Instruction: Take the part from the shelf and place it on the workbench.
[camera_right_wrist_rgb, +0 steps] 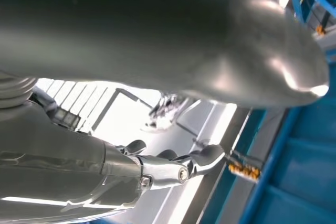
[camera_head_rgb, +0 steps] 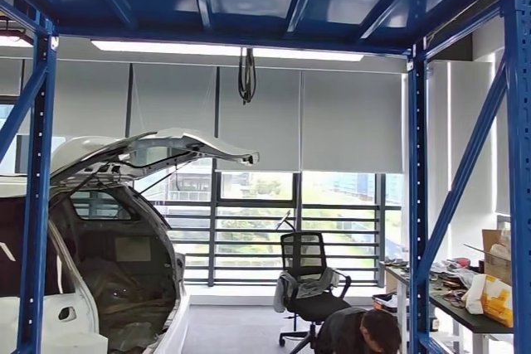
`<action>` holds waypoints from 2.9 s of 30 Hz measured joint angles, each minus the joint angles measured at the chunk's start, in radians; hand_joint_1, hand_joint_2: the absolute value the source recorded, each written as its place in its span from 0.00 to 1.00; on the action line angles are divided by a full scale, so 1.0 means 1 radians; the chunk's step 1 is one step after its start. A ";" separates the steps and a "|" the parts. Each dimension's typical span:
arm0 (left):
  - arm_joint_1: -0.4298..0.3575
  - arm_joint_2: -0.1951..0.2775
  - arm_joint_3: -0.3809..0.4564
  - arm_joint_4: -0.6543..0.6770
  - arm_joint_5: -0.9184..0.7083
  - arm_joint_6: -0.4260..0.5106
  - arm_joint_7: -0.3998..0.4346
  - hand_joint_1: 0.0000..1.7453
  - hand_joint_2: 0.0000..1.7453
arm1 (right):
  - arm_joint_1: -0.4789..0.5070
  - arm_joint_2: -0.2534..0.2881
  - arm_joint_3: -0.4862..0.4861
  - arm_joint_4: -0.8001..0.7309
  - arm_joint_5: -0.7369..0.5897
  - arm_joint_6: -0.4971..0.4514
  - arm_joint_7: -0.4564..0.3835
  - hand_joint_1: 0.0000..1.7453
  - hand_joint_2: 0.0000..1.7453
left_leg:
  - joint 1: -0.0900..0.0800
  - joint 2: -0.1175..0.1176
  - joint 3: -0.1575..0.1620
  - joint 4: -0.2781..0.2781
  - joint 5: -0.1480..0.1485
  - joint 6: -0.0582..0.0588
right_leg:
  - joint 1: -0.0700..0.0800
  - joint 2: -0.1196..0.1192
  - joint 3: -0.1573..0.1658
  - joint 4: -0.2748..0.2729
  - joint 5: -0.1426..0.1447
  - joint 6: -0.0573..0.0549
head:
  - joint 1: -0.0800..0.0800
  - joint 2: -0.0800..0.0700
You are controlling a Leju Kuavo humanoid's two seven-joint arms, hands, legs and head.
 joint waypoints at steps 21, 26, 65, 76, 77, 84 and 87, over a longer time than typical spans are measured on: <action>-0.001 0.023 0.000 0.000 -0.026 0.001 -0.022 0.00 0.00 | 0.044 0.069 -0.043 0.005 -0.021 0.000 -0.049 0.00 0.00 | -0.008 -0.003 -0.020 0.161 -0.139 -0.007 | 0.013 -0.004 -0.042 -0.007 0.043 -0.051 | -0.002 0.000; 0.005 0.036 0.000 0.000 -0.026 0.003 -0.022 0.00 0.00 | 0.063 0.082 -0.052 0.013 -0.025 0.005 -0.058 0.00 0.00 | 0.004 -0.001 -0.064 0.144 -0.037 -0.025 | 0.006 0.000 -0.001 -0.005 0.011 -0.040 | -0.001 0.000; 0.004 0.015 0.065 0.000 0.047 -0.004 -0.036 0.00 0.00 | -0.024 -0.234 -0.069 0.281 0.074 0.062 0.347 0.00 0.00 | -0.007 -0.004 0.005 -0.004 0.005 0.010 | 0.014 0.000 0.010 -0.005 0.003 -0.039 | -0.003 0.000; -0.006 0.006 0.064 0.000 0.018 -0.020 -0.044 0.00 0.00 | -0.143 -0.359 0.043 0.514 0.405 0.032 0.429 0.00 0.75 | -0.012 -0.004 0.005 -0.003 0.000 0.020 | 0.009 0.001 0.013 -0.014 0.003 -0.009 | -0.003 0.000; -0.006 0.006 0.064 0.000 0.015 -0.021 -0.045 0.00 0.00 | -0.151 -0.362 0.058 0.538 0.427 0.030 0.427 0.00 0.75 | -0.012 -0.004 0.005 -0.003 0.000 0.020 | 0.010 0.001 0.013 -0.014 0.003 -0.009 | -0.003 0.000; -0.012 0.004 0.059 0.002 -0.006 -0.024 -0.045 0.00 0.00 | -0.239 -0.349 0.217 0.724 0.515 0.034 0.409 0.00 1.00 | -0.008 -0.004 0.007 -0.005 0.001 0.018 | 0.013 0.002 0.012 -0.011 0.002 -0.009 | -0.003 0.000; -0.014 0.001 0.053 0.005 -0.011 -0.025 -0.041 0.00 0.00 | -0.286 -0.321 0.298 0.802 0.532 0.022 0.408 0.00 1.00 | -0.007 -0.003 0.007 -0.005 0.002 0.017 | 0.014 0.002 0.011 -0.010 0.002 -0.009 | -0.003 0.000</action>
